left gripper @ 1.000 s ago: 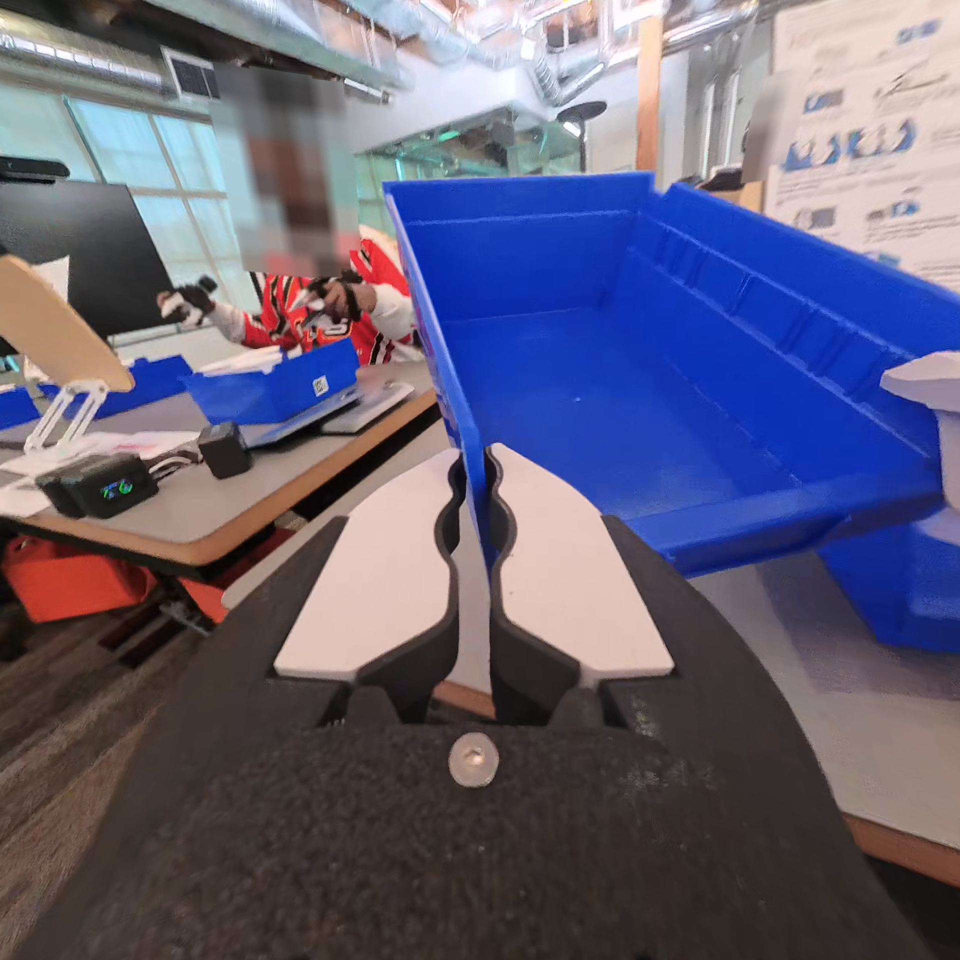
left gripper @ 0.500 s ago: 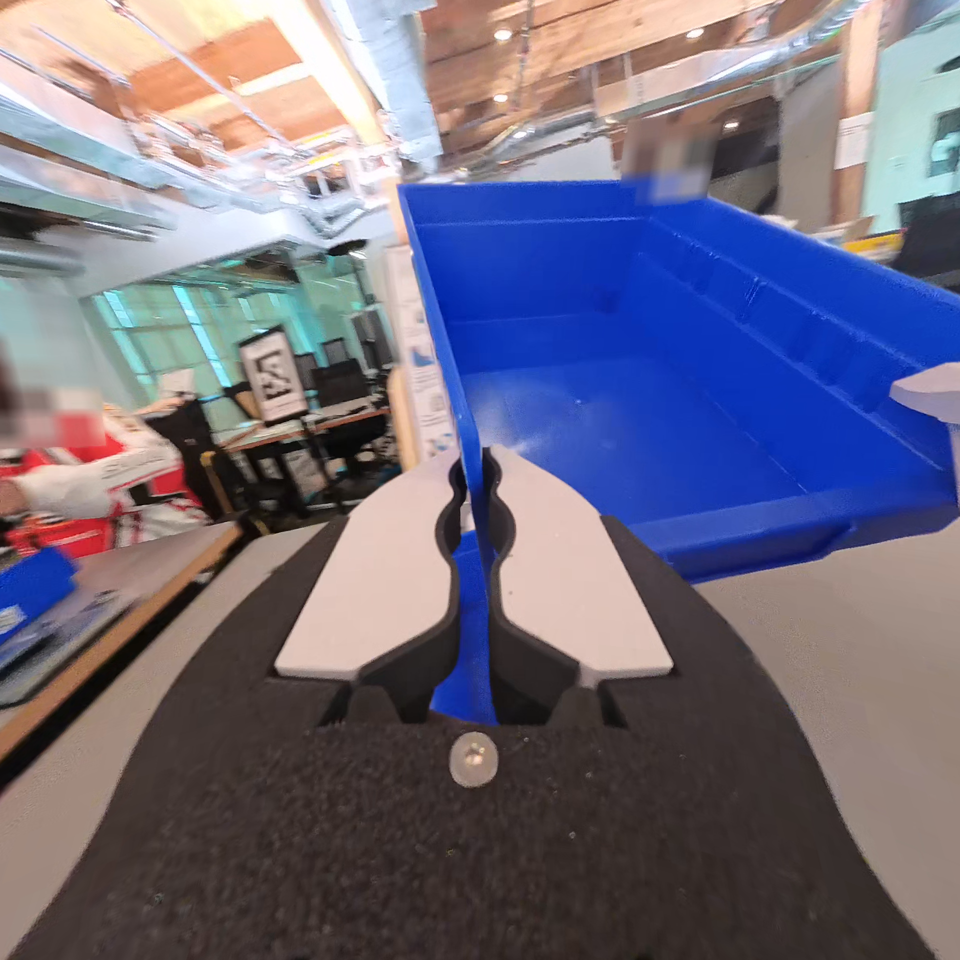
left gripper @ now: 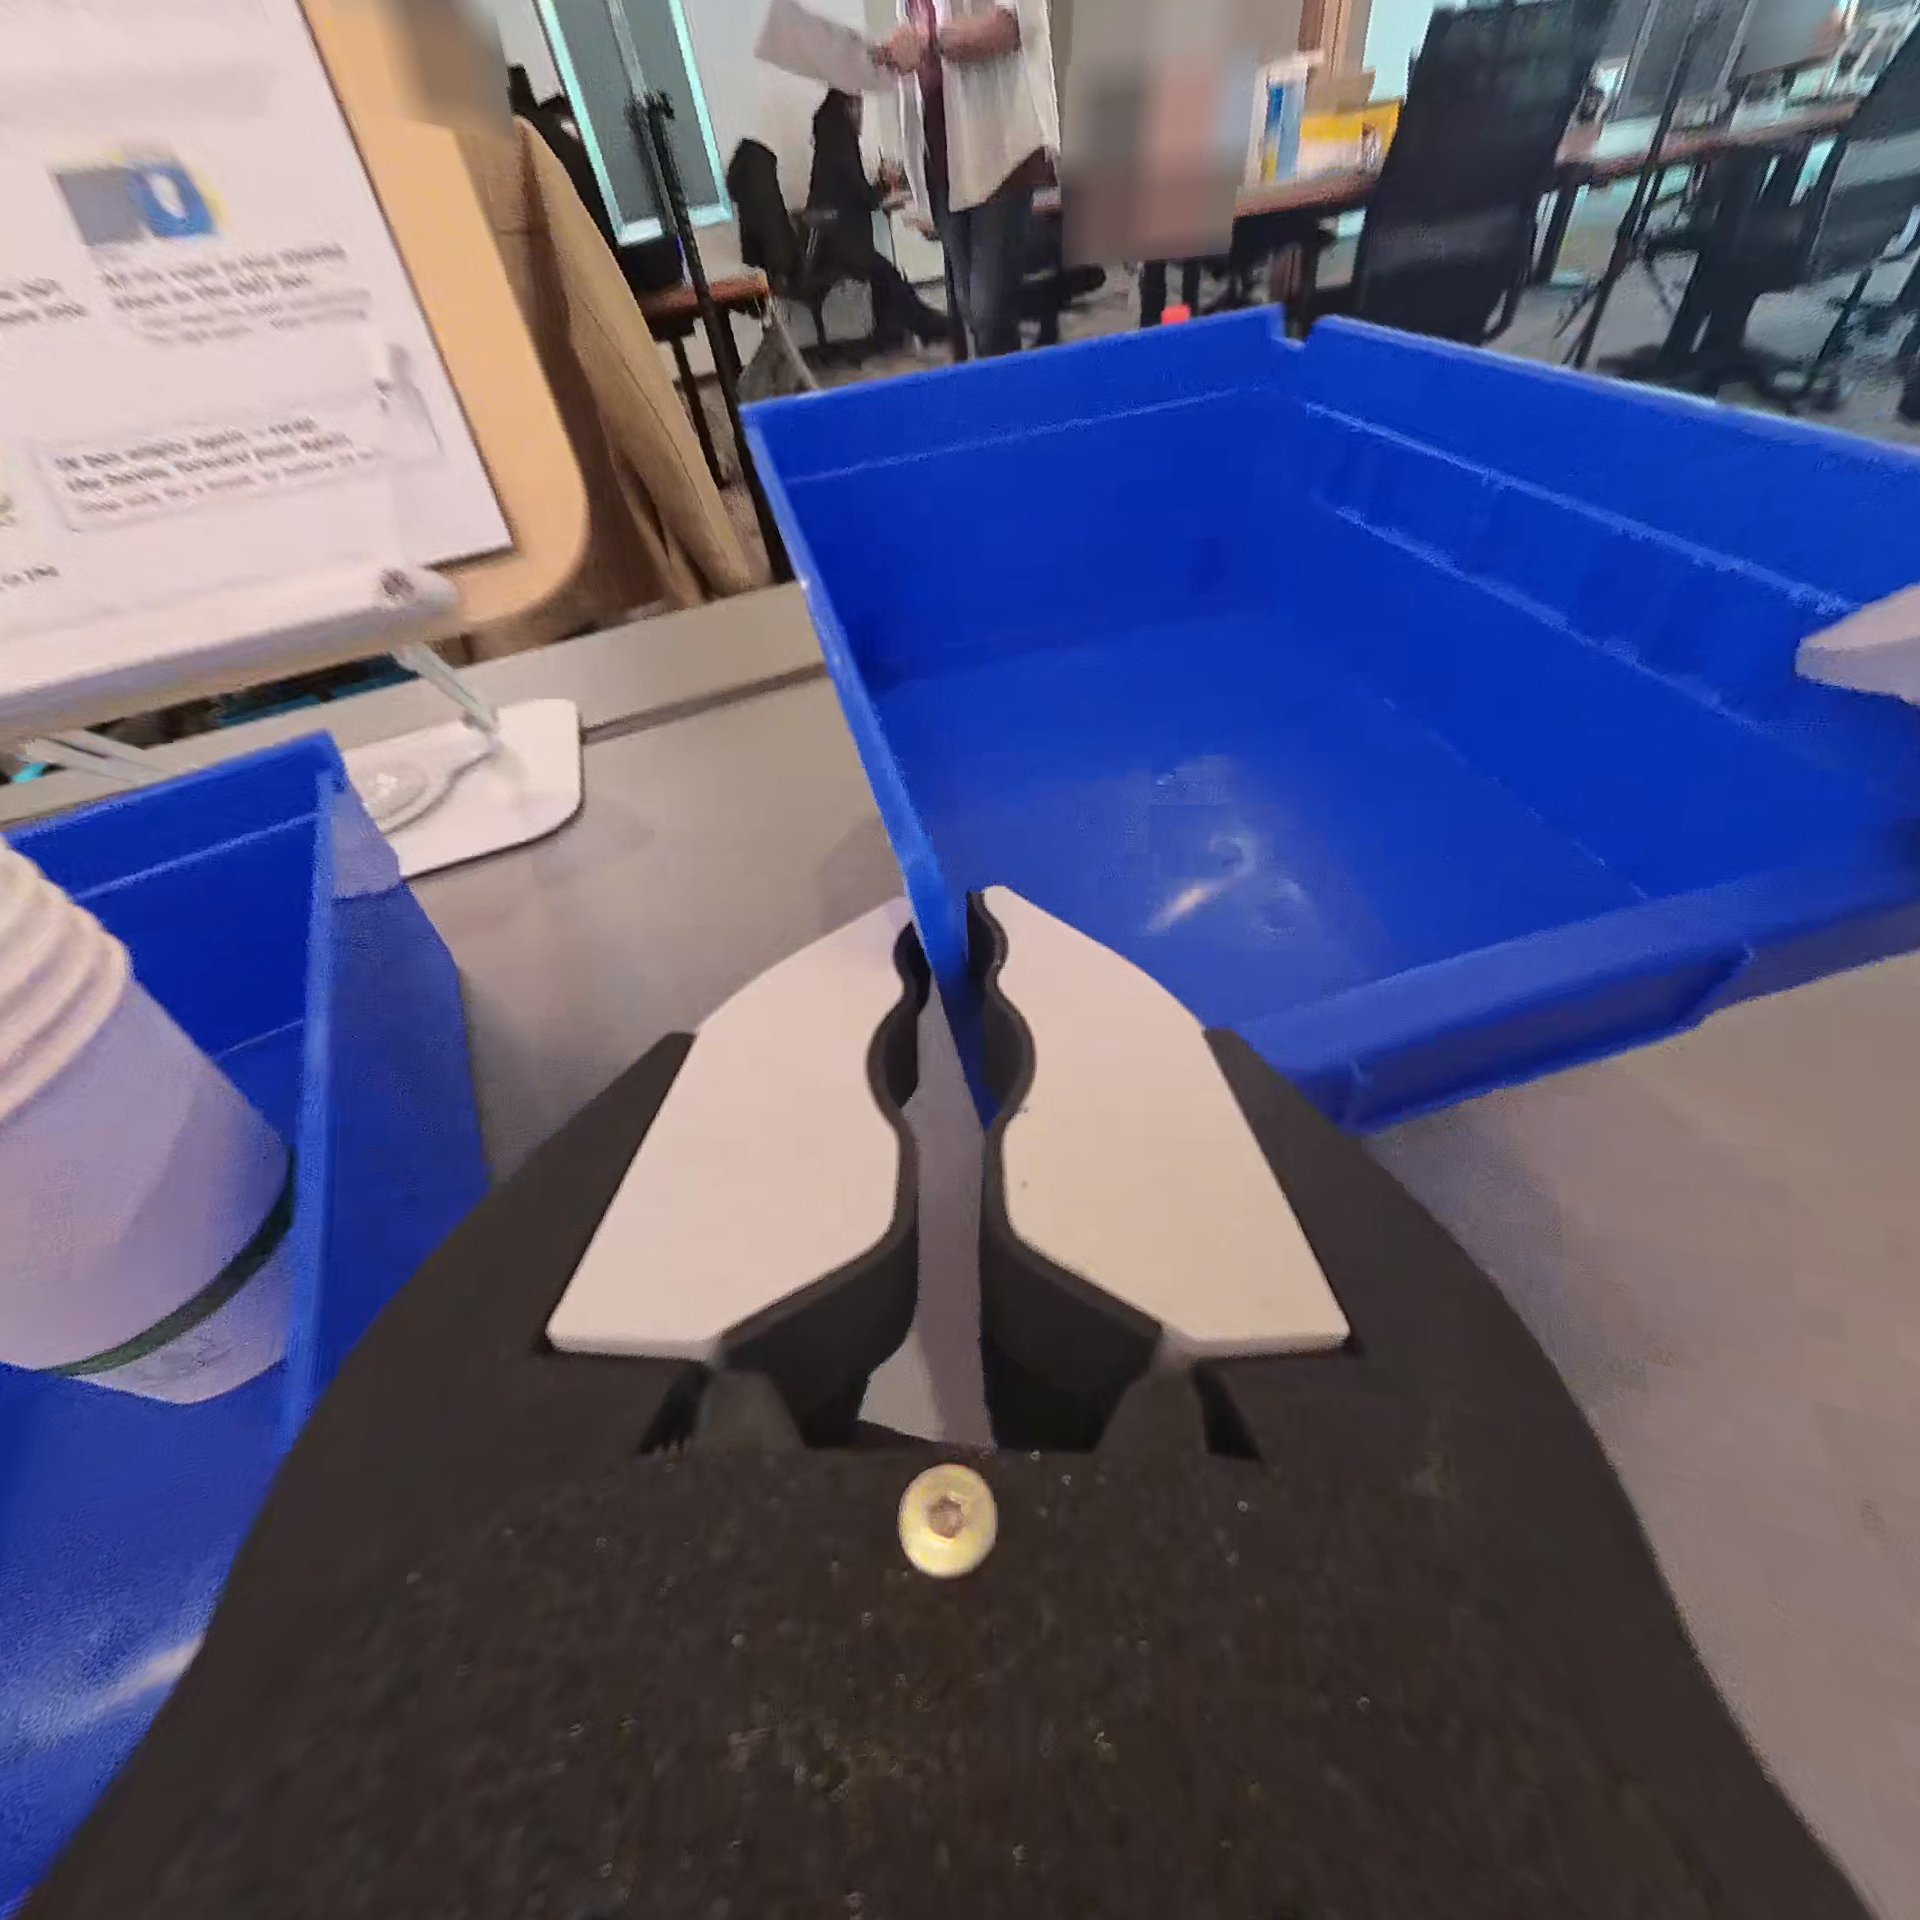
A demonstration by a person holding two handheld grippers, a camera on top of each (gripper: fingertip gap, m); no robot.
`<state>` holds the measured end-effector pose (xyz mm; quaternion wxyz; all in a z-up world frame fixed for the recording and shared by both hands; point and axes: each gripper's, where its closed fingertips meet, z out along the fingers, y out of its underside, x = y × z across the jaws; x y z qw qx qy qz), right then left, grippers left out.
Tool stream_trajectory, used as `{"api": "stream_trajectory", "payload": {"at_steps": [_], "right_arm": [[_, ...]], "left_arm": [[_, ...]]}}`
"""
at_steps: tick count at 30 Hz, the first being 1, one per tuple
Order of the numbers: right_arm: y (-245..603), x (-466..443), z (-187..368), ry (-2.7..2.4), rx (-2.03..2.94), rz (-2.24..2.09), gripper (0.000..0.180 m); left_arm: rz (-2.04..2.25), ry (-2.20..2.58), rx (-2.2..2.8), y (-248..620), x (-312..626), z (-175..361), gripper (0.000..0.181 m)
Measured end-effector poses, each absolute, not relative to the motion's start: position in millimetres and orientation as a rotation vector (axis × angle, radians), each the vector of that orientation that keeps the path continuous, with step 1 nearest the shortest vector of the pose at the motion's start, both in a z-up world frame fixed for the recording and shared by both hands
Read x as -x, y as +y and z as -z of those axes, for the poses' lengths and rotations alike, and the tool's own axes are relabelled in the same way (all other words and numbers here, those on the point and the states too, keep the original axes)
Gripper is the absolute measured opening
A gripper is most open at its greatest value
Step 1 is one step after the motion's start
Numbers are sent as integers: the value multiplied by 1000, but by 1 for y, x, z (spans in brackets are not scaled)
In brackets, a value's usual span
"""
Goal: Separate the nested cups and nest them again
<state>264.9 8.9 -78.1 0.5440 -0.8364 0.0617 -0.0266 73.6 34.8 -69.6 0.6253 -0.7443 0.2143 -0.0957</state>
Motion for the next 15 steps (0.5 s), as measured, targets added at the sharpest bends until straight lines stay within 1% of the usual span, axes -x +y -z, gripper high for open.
{"api": "stream_trajectory", "payload": {"at_steps": [6, 8, 10, 12, 13, 15], "right_arm": [[16, -271, 119, 153, 2064, 41, 4], [17, -275, 124, 156, 2039, 67, 3], [17, -279, 129, 164, 2022, 78, 3], [16, -278, 129, 191, 1992, 17, 3], [16, -279, 129, 184, 1987, 27, 4], [11, -287, 127, 176, 1996, 131, 20]], "left_arm": [[165, 573, 1794, 40, -79, 112, 7], [165, 600, 1809, 38, -82, 123, 8], [72, 664, 1797, 37, -83, 132, 11], [-7, 692, 1747, 33, -80, 129, 16], [-28, 689, 1719, 30, -77, 124, 27], [-30, 700, 1685, 18, -65, 112, 34]]}}
